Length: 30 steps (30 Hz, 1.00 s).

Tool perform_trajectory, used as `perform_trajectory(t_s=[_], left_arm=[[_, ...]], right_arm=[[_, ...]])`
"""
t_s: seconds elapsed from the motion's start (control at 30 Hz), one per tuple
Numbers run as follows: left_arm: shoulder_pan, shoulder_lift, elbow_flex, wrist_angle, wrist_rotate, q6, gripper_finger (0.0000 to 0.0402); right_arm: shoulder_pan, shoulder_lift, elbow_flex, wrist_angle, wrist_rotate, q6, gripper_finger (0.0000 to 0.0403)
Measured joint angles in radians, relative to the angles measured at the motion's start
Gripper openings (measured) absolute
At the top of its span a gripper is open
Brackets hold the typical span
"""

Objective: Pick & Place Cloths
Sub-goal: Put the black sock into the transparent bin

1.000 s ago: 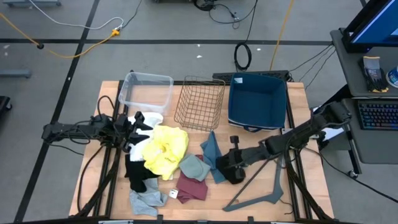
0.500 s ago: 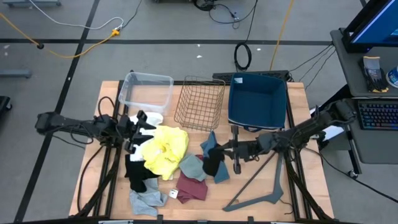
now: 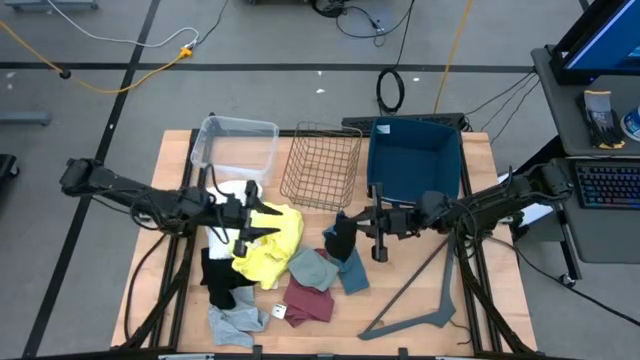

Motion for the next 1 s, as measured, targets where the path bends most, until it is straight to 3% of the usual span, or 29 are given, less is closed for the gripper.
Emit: perform_trajectory(t_s=[0.47, 0.7, 1.0], left_arm=[[-0.003, 0.360, 0.306, -0.001, 0.018, 0.108, 0.0195], [0.006, 0.497, 0.427, -0.001, 0.005, 0.102, 0.0255], [0.036, 0.567, 0.479, 0.004, 0.002, 0.004, 0.0326]], right_arm=[[-0.005, 0.000, 0.000, 0.004, -0.053, -0.009, 0.0000], [0.002, 0.000, 0.000, 0.003, -0.052, -0.012, 0.0000], [0.028, 0.000, 0.000, 0.002, -0.041, -0.089, 0.0000]])
